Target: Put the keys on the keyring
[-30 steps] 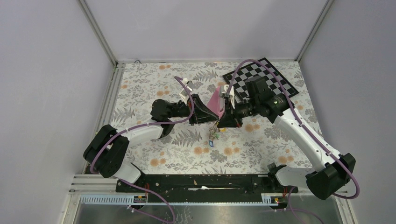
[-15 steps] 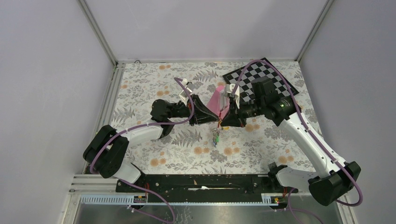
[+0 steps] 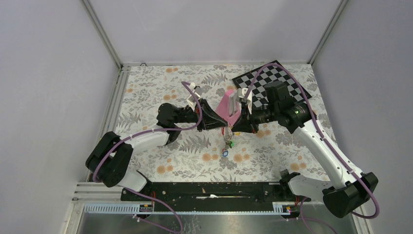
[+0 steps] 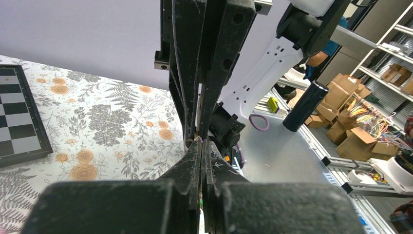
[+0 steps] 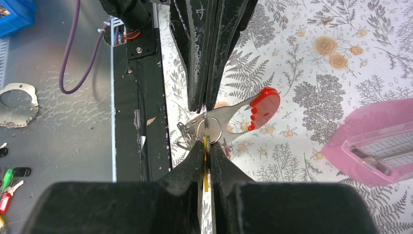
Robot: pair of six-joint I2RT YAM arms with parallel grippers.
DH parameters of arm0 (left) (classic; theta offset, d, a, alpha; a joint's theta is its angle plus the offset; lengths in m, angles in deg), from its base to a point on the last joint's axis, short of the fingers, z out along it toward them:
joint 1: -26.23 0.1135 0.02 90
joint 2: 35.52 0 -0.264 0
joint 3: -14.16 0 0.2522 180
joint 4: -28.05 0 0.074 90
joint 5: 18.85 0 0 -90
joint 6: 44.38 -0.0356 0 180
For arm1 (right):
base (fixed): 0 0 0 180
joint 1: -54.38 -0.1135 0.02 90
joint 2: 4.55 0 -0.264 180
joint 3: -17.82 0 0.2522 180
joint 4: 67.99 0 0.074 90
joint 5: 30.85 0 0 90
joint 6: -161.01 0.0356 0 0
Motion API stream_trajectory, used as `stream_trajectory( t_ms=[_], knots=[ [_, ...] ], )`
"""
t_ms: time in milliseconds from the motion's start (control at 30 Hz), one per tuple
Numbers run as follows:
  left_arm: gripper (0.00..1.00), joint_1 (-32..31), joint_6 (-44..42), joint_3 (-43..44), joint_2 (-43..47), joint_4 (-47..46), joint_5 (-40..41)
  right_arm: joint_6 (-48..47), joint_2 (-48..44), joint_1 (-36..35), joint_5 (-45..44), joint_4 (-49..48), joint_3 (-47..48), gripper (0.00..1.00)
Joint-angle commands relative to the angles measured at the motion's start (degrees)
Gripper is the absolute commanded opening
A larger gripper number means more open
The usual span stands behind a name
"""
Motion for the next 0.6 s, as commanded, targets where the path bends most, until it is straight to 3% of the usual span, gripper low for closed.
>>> stream_trajectory(
  t_ms=[0,567],
  knots=[
    [0.00,0.4,-4.5,-0.5,2.8,0.1,-1.3,-1.0,-1.3,0.5,-0.9,0.5,1.8,0.03],
    [0.00,0.4,-12.5,0.5,3.6,9.3,-3.1,-0.8,1.2,0.5,-0.3,3.3,6.8,0.02]
  ],
)
